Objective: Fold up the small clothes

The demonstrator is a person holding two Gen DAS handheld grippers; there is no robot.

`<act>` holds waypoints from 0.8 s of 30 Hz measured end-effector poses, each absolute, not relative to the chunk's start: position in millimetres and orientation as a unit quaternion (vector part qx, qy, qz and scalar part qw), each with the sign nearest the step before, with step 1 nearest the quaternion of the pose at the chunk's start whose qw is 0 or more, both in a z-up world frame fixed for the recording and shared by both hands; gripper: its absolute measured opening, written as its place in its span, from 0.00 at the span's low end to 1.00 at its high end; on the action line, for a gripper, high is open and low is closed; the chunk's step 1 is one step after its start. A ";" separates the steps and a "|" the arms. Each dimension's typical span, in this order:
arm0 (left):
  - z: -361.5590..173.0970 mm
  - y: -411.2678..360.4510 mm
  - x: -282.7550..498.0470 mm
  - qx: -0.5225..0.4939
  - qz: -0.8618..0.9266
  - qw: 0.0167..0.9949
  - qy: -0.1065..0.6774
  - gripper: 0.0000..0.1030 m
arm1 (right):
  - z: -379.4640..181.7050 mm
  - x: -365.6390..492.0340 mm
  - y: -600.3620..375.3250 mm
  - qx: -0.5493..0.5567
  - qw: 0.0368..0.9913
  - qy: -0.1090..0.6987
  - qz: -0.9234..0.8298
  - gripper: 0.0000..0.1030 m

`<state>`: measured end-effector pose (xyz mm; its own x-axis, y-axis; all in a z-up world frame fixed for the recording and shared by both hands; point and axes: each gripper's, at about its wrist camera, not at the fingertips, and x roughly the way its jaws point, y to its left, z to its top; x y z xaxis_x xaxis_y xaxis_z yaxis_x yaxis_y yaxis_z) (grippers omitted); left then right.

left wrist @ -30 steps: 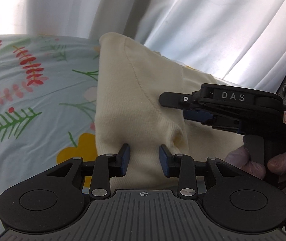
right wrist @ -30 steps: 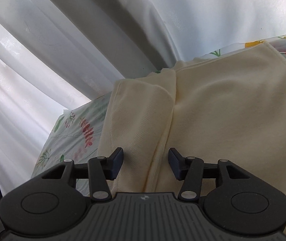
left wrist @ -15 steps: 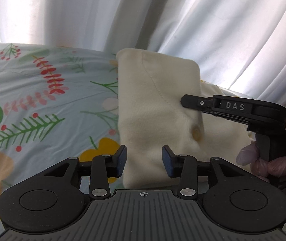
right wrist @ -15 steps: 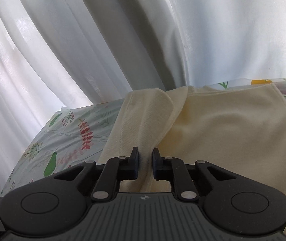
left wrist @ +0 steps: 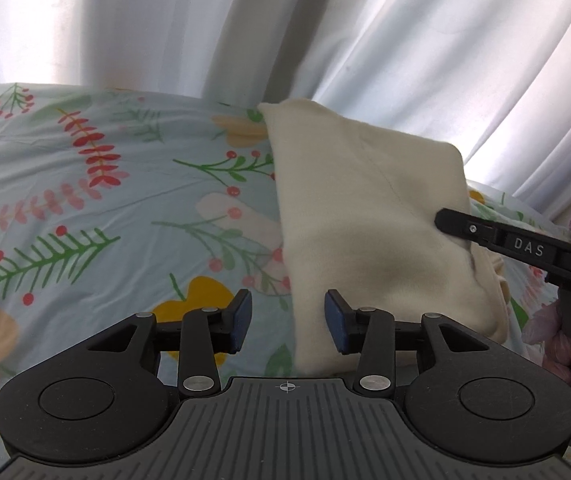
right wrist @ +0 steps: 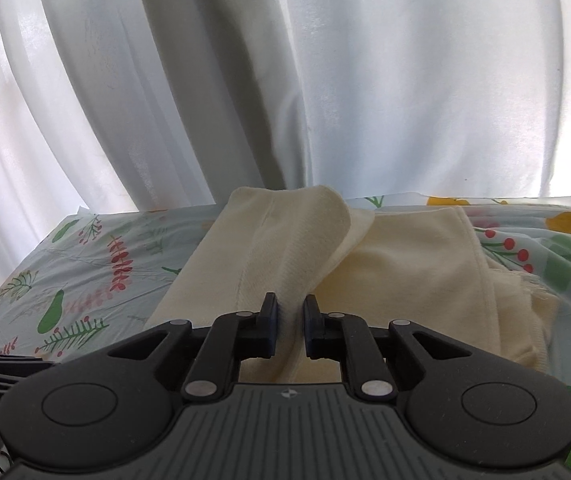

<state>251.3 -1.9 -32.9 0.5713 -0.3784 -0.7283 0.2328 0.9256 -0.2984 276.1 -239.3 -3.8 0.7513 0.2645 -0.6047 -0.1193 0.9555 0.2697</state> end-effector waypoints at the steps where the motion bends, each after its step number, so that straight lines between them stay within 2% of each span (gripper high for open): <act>1: -34.0 -2.7 253.1 -0.086 -0.170 0.882 0.431 0.44 | -6.1 272.1 -244.0 0.098 0.933 0.337 0.086 0.11; 3: -38.2 -5.9 257.7 -0.087 -0.167 0.879 0.437 0.44 | -13.7 269.2 -252.6 0.081 0.933 0.346 0.057 0.12; 6: -47.3 -17.7 263.9 -0.081 -0.174 0.871 0.452 0.44 | -29.8 272.7 -271.0 0.119 0.915 0.382 0.047 0.14; 11: -53.0 -28.6 266.8 -0.068 -0.171 0.873 0.451 0.44 | -36.0 276.6 -291.6 0.193 0.898 0.389 0.073 0.32; 14: -53.3 -31.0 267.9 -0.062 -0.167 0.874 0.452 0.44 | -44.0 284.0 -295.0 0.228 0.889 0.388 0.081 0.33; 16: -53.0 -32.3 268.3 -0.056 -0.164 0.875 0.453 0.44 | -44.1 287.9 -291.5 0.229 0.890 0.386 0.082 0.31; 19: -50.9 -33.1 267.0 -0.052 -0.159 0.876 0.453 0.45 | -37.7 286.7 -279.1 0.188 0.904 0.378 0.070 0.14; 24: -43.1 -35.9 263.7 -0.042 -0.161 0.882 0.441 0.47 | -5.9 267.2 -250.8 0.066 0.948 0.308 0.039 0.12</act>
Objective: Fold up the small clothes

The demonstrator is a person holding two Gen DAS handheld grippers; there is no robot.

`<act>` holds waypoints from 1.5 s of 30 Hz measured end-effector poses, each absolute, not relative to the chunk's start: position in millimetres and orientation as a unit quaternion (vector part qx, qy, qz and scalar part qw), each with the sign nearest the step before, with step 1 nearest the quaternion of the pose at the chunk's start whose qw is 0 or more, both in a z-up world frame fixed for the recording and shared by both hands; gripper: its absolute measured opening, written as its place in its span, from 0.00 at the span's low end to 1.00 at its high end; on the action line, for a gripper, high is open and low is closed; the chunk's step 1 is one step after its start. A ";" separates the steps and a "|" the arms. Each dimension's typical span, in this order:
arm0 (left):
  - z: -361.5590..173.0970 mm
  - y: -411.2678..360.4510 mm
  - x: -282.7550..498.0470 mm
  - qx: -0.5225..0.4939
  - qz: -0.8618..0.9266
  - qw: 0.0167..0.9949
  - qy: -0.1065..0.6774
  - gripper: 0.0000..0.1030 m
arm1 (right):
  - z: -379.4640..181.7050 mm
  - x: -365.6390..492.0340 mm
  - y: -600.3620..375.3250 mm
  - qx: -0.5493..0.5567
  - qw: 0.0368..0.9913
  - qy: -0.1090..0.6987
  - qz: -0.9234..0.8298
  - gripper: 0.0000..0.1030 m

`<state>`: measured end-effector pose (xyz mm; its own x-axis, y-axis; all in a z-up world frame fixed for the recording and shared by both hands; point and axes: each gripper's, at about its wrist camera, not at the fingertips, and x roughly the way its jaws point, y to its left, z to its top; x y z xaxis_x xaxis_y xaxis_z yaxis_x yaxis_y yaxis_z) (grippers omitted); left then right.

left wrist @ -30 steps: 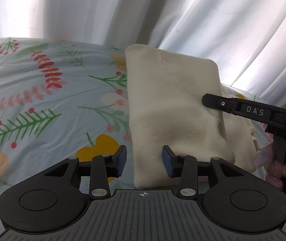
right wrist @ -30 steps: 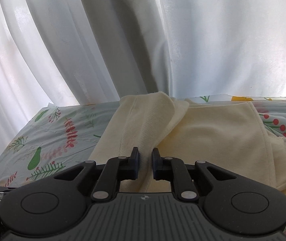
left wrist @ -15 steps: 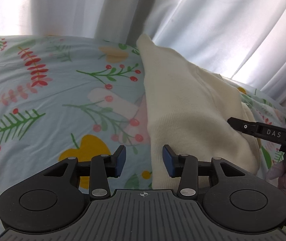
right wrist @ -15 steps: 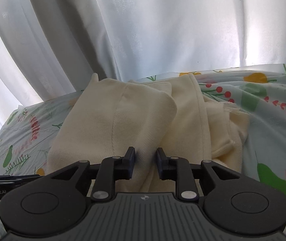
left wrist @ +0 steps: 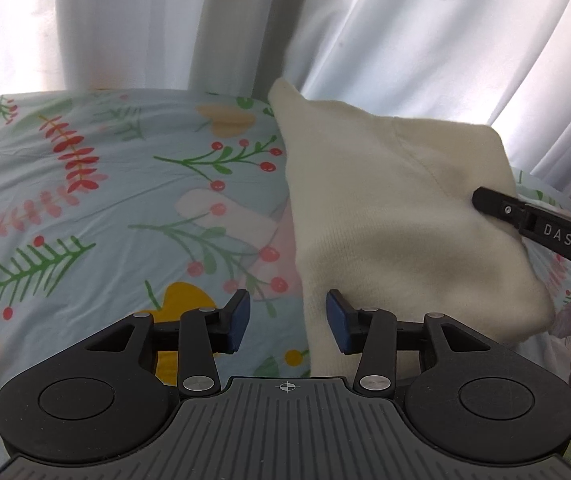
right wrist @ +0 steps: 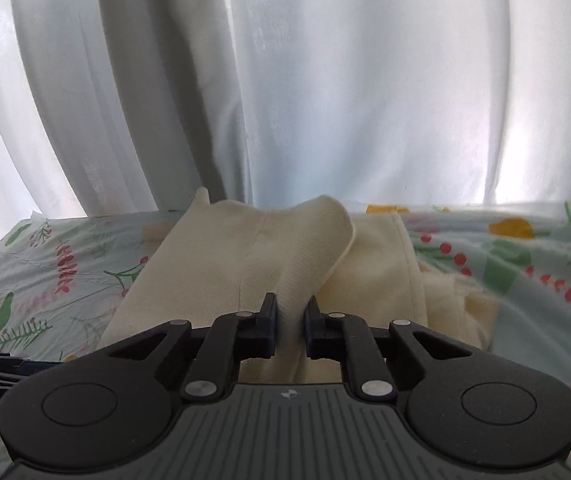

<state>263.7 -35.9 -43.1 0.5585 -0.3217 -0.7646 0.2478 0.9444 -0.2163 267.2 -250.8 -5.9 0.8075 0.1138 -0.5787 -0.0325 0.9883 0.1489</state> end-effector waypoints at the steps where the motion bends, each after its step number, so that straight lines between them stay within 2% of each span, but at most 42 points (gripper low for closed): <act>1: -42.0 -36.8 263.4 -0.042 -0.165 0.882 0.439 0.48 | 0.1 261.9 -248.2 0.050 0.955 0.291 0.028 0.12; 4: -42.1 -41.9 263.8 -0.041 -0.174 0.880 0.439 0.49 | 1.7 252.7 -243.6 0.000 0.963 0.269 -0.014 0.11; 8: -44.7 -49.7 263.8 -0.031 -0.183 0.878 0.442 0.49 | -18.4 253.3 -247.6 -0.060 0.954 0.285 -0.068 0.09; 15: -47.5 -53.4 264.9 -0.027 -0.183 0.875 0.448 0.49 | -14.8 247.9 -251.0 -0.081 0.956 0.264 -0.095 0.07; 19: -51.3 -56.0 267.5 -0.019 -0.178 0.870 0.459 0.49 | -38.5 257.8 -257.9 -0.068 0.941 0.318 -0.093 0.07; 21: -52.8 -56.9 268.7 -0.014 -0.176 0.869 0.462 0.49 | -38.9 253.7 -261.9 -0.053 0.944 0.315 -0.086 0.09; 24: -54.9 -56.9 269.3 -0.011 -0.173 0.868 0.466 0.49 | -27.0 246.0 -268.8 -0.003 0.945 0.321 -0.057 0.17; 26: -54.9 -57.2 268.8 -0.014 -0.172 0.867 0.467 0.49 | -21.6 238.4 -275.6 0.038 0.944 0.326 -0.033 0.30; 28: -55.0 -58.5 268.4 -0.012 -0.172 0.867 0.468 0.49 | -21.1 230.9 -282.2 0.073 0.940 0.333 -0.013 0.34; 32: -54.2 -61.1 266.7 -0.007 -0.172 0.867 0.467 0.49 | -27.8 218.1 -290.6 0.122 0.928 0.351 0.003 0.35; 36: -54.0 -61.6 267.0 -0.006 -0.169 0.867 0.469 0.49 | -33.2 217.2 -291.5 0.140 0.924 0.355 0.009 0.31; 38: -53.5 -62.7 267.1 -0.005 -0.168 0.867 0.469 0.49 | -31.4 218.8 -286.3 0.127 0.928 0.350 0.009 0.17; 40: -51.4 -63.1 266.1 -0.004 -0.169 0.867 0.468 0.49 | -25.6 218.5 -277.7 0.091 0.938 0.336 -0.003 0.13; 45: -46.3 -61.3 264.8 -0.004 -0.176 0.873 0.456 0.52 | -14.1 211.9 -272.2 0.055 0.951 0.299 -0.050 0.12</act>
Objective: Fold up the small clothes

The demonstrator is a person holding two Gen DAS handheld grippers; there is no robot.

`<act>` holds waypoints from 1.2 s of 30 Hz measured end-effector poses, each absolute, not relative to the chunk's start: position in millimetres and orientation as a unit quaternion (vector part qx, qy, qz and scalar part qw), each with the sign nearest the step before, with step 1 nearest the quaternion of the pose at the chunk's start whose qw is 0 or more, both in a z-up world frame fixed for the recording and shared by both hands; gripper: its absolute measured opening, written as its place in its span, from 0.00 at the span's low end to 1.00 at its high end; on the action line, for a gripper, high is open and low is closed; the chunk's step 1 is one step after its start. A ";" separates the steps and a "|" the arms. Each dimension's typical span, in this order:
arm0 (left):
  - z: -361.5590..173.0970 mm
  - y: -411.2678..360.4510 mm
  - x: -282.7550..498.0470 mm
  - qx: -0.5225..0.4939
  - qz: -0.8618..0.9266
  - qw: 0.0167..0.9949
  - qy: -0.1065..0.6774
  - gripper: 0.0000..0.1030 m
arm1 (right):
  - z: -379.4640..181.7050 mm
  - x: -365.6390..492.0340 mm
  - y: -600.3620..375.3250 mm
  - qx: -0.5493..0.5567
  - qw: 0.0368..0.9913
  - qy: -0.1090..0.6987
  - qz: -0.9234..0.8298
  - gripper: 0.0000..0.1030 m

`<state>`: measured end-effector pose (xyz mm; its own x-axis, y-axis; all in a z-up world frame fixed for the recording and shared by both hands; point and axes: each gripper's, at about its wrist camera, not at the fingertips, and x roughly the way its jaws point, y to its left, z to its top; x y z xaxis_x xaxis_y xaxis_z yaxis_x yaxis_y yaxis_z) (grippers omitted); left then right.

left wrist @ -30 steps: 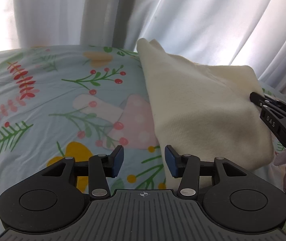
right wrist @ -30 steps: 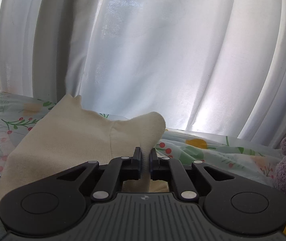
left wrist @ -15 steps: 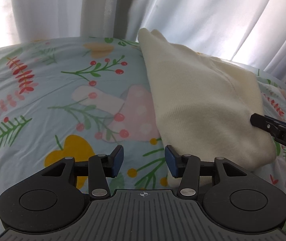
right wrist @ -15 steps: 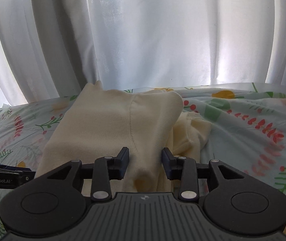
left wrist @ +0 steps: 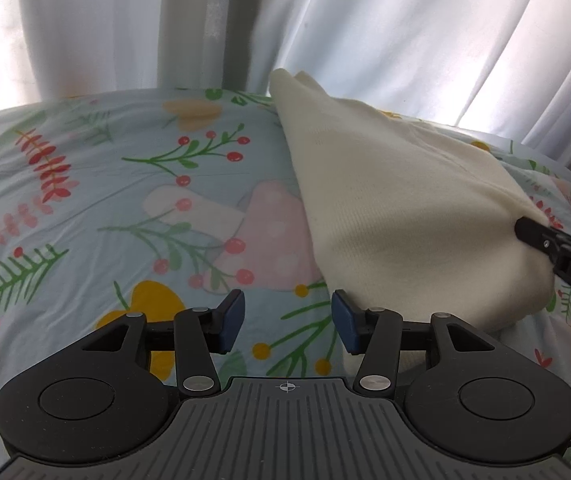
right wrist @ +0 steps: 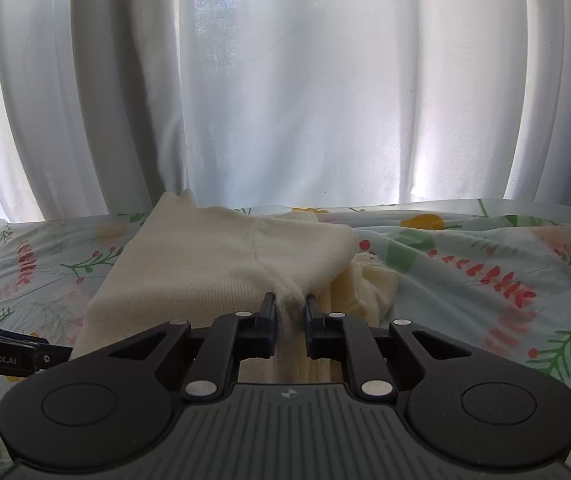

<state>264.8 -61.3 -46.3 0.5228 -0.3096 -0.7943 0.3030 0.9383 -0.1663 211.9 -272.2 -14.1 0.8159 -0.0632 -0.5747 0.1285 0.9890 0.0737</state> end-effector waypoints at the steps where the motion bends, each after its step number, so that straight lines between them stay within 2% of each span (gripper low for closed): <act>1: -47.3 -60.9 265.6 -0.004 -0.174 0.872 0.458 0.52 | -21.5 215.9 -271.4 0.037 0.947 0.313 -0.063 0.12; 3: -49.9 -58.3 265.7 -0.004 -0.171 0.869 0.464 0.52 | -39.6 222.7 -272.2 0.020 0.934 0.347 -0.076 0.12; 6: -49.4 -51.3 264.1 -0.004 -0.165 0.870 0.464 0.52 | -36.7 222.3 -275.2 0.025 0.933 0.350 -0.077 0.15; 7: -48.3 -49.5 264.1 -0.006 -0.163 0.872 0.462 0.52 | -29.6 221.7 -275.6 0.029 0.936 0.342 -0.079 0.18; 12: -39.5 -48.9 268.9 -0.021 -0.157 0.879 0.451 0.52 | -4.5 223.1 -257.7 0.001 0.960 0.277 -0.027 0.20; 16: -34.3 -58.4 269.8 -0.013 -0.171 0.880 0.444 0.52 | -20.3 236.1 -236.6 -0.020 0.956 0.289 0.051 0.19; 18: -34.1 -61.9 268.3 -0.004 -0.175 0.879 0.443 0.52 | -40.0 243.1 -235.4 -0.054 0.950 0.307 0.018 0.20; 21: -38.0 -56.9 268.4 0.000 -0.175 0.879 0.444 0.52 | -41.8 239.4 -258.0 0.001 0.957 0.288 -0.019 0.22; 22: -38.8 -55.0 269.2 -0.002 -0.173 0.879 0.444 0.52 | -39.5 237.2 -261.0 0.003 0.956 0.288 -0.044 0.19; 23: -39.7 -52.7 270.8 -0.007 -0.170 0.879 0.445 0.52 | -39.7 235.8 -262.7 -0.004 0.956 0.288 -0.055 0.07; 28: -38.4 -47.4 279.4 -0.031 -0.184 0.877 0.443 0.53 | -33.3 231.3 -270.0 -0.010 0.953 0.298 -0.052 0.07; 30: -38.0 -46.7 283.0 -0.045 -0.194 0.875 0.441 0.56 | -26.5 229.9 -279.0 -0.002 0.952 0.294 -0.086 0.24; 31: -38.6 -46.7 285.5 -0.055 -0.201 0.875 0.438 0.56 | -25.0 229.3 -286.8 0.012 0.951 0.294 -0.094 0.41; 32: -39.7 -46.6 288.6 -0.069 -0.211 0.873 0.435 0.57 | -24.9 229.5 -296.8 0.037 0.949 0.300 -0.087 0.49; 36: -55.2 -44.5 310.2 -0.161 -0.258 0.841 0.447 0.60 | -32.7 233.5 -336.5 0.169 0.926 0.334 -0.038 0.55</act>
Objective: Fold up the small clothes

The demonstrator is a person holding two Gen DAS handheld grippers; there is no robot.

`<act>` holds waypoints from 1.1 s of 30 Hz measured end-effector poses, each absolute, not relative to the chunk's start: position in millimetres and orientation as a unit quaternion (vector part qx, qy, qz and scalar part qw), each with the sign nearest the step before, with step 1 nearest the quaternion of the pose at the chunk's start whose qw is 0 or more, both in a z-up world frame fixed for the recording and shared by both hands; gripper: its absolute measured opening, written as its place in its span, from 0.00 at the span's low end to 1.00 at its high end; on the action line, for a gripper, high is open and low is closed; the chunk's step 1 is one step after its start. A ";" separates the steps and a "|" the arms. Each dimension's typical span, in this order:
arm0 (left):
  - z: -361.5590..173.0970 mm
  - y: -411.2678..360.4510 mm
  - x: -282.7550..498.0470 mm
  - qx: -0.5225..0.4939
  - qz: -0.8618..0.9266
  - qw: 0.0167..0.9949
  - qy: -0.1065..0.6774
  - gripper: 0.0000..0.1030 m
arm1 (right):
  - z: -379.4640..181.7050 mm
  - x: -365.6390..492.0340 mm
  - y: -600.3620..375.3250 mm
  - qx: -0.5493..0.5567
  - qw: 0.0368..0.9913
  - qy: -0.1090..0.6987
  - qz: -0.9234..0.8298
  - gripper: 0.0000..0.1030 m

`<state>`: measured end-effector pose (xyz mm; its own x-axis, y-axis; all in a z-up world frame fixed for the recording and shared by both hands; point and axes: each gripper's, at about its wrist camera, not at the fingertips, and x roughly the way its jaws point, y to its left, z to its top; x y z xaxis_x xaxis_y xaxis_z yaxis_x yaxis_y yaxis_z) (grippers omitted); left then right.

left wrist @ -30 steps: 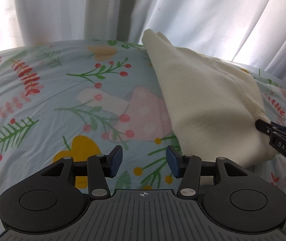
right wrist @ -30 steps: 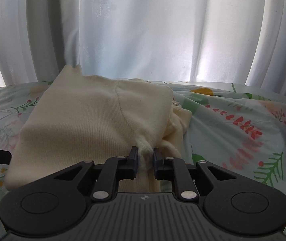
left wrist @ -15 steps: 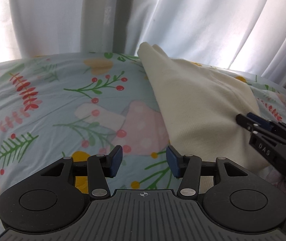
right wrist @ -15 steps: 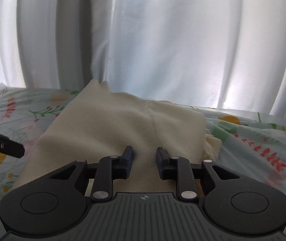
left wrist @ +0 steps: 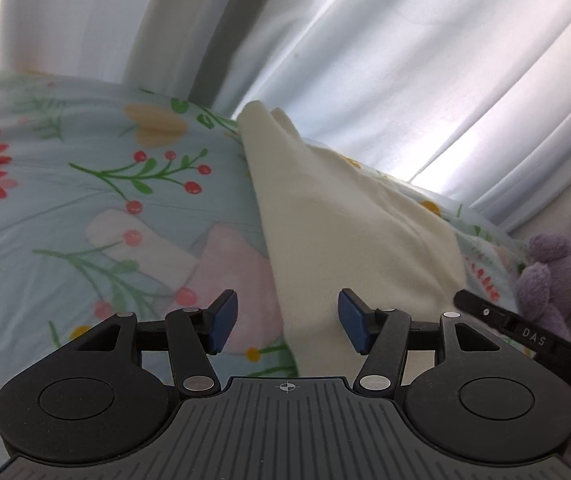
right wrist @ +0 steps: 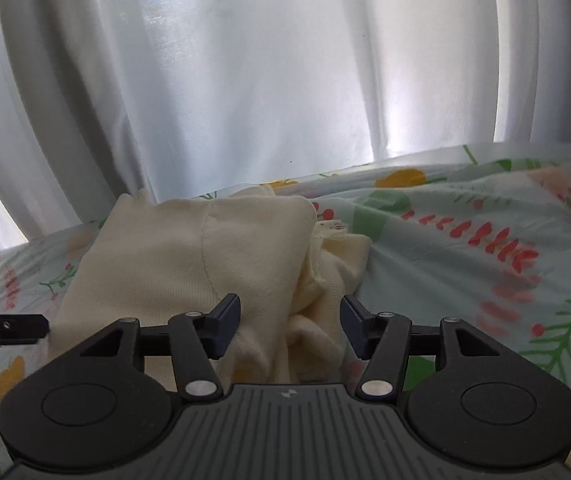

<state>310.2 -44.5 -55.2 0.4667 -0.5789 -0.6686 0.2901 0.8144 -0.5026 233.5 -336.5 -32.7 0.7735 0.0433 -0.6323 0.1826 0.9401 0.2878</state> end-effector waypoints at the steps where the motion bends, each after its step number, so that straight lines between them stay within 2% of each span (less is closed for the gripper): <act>1: -59.2 -44.5 315.3 -0.181 -0.264 0.833 0.451 0.60 | -35.7 235.0 -344.1 0.194 0.920 0.339 -0.030 0.58; 7: -74.1 -52.4 340.2 -0.239 -0.284 0.800 0.472 0.59 | -59.0 249.8 -374.4 0.301 0.884 0.358 -0.006 0.63; 14: -93.0 -51.3 351.1 -0.290 -0.297 0.768 0.488 0.60 | -63.5 265.0 -372.4 0.316 0.873 0.372 0.022 0.68; 16: -92.4 -52.9 351.0 -0.283 -0.298 0.772 0.485 0.57 | -64.9 267.3 -371.1 0.316 0.875 0.365 0.028 0.68; 18: -88.2 -55.3 348.9 -0.269 -0.300 0.779 0.480 0.47 | -65.8 268.0 -371.4 0.323 0.876 0.357 0.026 0.55; 19: -85.9 -56.0 347.8 -0.265 -0.301 0.782 0.476 0.44 | -66.4 268.2 -371.7 0.328 0.875 0.354 0.024 0.45; 20: -83.0 -55.8 347.0 -0.261 -0.301 0.786 0.472 0.41 | -66.9 268.4 -372.8 0.337 0.873 0.353 0.026 0.40; 25: -57.7 -44.6 338.7 -0.251 -0.285 0.808 0.450 0.37 | -66.8 267.2 -373.3 0.392 0.848 0.353 0.056 0.32; 27: -46.6 -34.8 331.3 -0.243 -0.284 0.815 0.443 0.37 | -67.4 265.5 -368.2 0.412 0.835 0.356 0.079 0.32; 30: -39.5 -19.8 318.6 -0.214 -0.262 0.830 0.444 0.40 | -61.7 263.0 -344.8 0.369 0.841 0.380 0.108 0.33; 32: -41.2 -14.1 312.8 -0.183 -0.240 0.840 0.452 0.42 | -53.6 259.7 -328.4 0.314 0.855 0.400 0.105 0.45; 33: -41.9 -11.7 310.0 -0.170 -0.230 0.844 0.453 0.42 | -46.7 255.6 -322.8 0.283 0.867 0.400 0.093 0.46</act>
<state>310.0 -11.7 -41.9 0.4832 -0.5428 -0.6869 0.2338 0.8361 -0.4962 255.6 -322.8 -46.7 0.6626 0.3877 -0.6408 0.0659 0.8220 0.5656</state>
